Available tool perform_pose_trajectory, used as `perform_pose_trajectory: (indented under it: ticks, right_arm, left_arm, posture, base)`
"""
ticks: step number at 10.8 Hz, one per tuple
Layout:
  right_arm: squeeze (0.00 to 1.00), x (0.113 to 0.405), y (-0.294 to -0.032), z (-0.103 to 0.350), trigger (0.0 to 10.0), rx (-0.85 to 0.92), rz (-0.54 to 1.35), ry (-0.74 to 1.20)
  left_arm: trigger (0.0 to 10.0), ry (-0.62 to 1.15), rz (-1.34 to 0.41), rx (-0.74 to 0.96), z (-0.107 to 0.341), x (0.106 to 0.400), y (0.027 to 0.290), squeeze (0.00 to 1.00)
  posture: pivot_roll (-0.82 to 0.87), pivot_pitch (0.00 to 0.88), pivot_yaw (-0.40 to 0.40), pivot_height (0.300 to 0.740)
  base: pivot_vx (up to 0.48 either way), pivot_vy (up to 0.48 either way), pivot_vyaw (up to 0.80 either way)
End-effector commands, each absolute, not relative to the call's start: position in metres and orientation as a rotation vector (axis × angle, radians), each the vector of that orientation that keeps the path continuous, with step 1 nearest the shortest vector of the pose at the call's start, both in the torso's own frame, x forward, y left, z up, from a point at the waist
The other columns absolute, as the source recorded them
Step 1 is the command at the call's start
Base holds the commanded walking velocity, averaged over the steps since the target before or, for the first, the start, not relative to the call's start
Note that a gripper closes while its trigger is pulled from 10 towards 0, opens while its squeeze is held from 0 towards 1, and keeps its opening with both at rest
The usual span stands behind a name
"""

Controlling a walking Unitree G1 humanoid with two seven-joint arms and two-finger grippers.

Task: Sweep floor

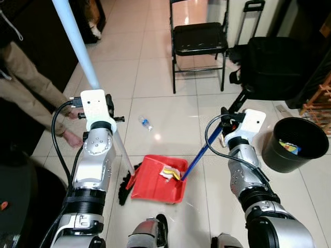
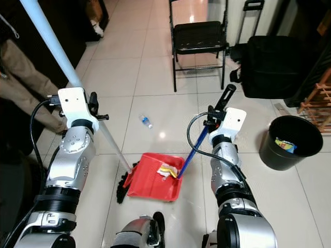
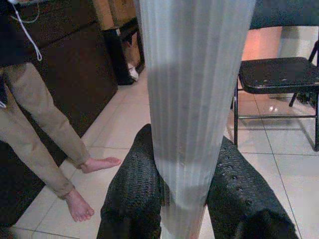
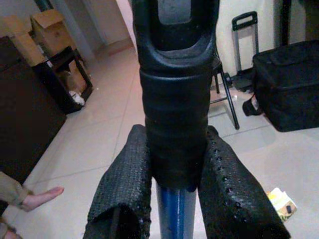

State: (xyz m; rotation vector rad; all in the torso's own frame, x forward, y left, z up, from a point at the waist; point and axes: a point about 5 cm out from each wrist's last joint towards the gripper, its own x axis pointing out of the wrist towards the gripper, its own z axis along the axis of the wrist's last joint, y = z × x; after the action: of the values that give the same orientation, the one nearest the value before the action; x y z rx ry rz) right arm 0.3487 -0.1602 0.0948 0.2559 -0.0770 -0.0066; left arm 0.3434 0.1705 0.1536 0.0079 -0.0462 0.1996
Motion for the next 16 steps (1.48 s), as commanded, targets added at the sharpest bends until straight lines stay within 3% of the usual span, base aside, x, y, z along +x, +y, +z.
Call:
perform_pose_trajectory:
  ticks: [1, 4, 16]
  right_arm:
    - [0.00, 0.3505, -0.1538, 0.0982, 10.0, 0.279, 0.015, -0.090]
    - [0.00, 0.3505, -0.1537, 0.0981, 10.0, 0.280, 0.017, -0.090]
    - [0.00, 0.3498, -0.1525, 0.0969, 10.0, 0.260, 0.029, -0.084]
  left_arm:
    - [10.0, -0.063, 0.228, 0.010, 0.1582, 0.3436, 0.1760, 0.00]
    - [10.0, -0.074, 0.222, 0.039, 0.1593, 0.3435, 0.1756, 0.00]
    - [10.0, -0.079, 0.234, 0.078, 0.1608, 0.3432, 0.1744, 0.00]
  posture:
    - [0.04, 0.145, 0.124, 0.740]
    - [0.04, 0.146, 0.124, 0.740]
    - [0.04, 0.149, 0.119, 0.740]
  base:
    - [0.000, 0.480, 0.00]
    - [0.000, 0.160, 0.00]
    - [0.000, -0.480, 0.07]
